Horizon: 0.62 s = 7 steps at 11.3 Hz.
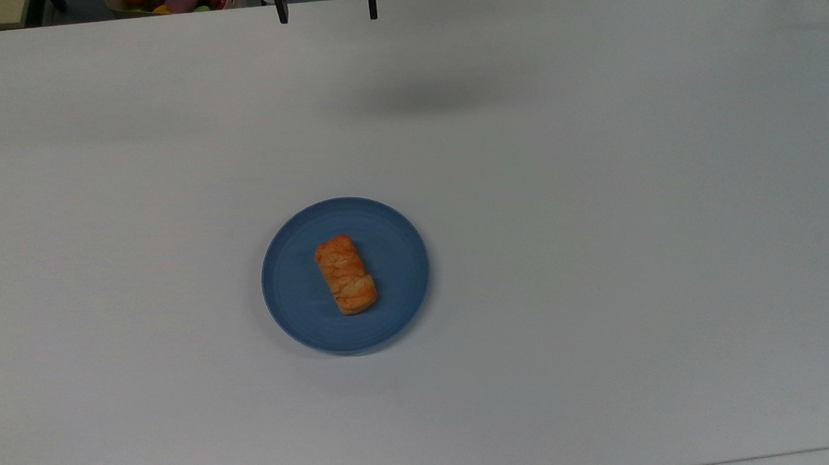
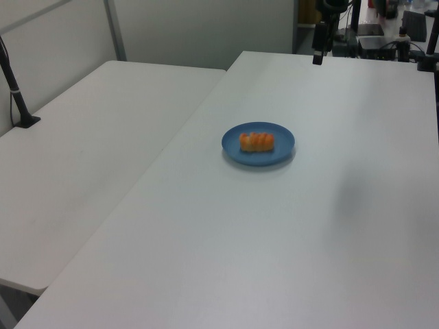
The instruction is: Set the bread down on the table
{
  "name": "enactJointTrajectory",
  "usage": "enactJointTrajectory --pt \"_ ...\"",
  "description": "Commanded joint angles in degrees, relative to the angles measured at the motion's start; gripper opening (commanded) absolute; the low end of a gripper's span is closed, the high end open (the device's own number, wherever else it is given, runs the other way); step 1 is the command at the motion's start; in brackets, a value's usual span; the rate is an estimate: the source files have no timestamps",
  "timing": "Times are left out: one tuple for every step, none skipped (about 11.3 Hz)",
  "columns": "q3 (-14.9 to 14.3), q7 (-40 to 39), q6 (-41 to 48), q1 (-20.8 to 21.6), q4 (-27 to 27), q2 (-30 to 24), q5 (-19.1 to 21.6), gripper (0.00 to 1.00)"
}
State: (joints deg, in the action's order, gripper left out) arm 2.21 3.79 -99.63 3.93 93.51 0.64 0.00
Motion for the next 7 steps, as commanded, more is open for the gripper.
enactJointTrajectory --pt "-0.8 -1.0 0.2 0.8 0.6 -1.1 0.4 1.0" --pt "-0.8 -1.0 0.2 0.8 0.6 -1.1 0.4 1.0" --pt "-0.8 -1.0 0.1 0.8 0.6 -1.1 0.4 1.0" --pt "-0.9 -1.0 0.1 0.8 0.6 -1.1 0.4 1.0" --pt "-0.9 -1.0 0.0 0.8 0.6 -1.0 0.4 1.0" --pt "-0.8 -1.0 -0.1 0.7 0.6 -1.0 0.4 1.0" --pt "-0.9 -1.1 -0.2 0.7 0.6 -0.9 0.4 1.0"
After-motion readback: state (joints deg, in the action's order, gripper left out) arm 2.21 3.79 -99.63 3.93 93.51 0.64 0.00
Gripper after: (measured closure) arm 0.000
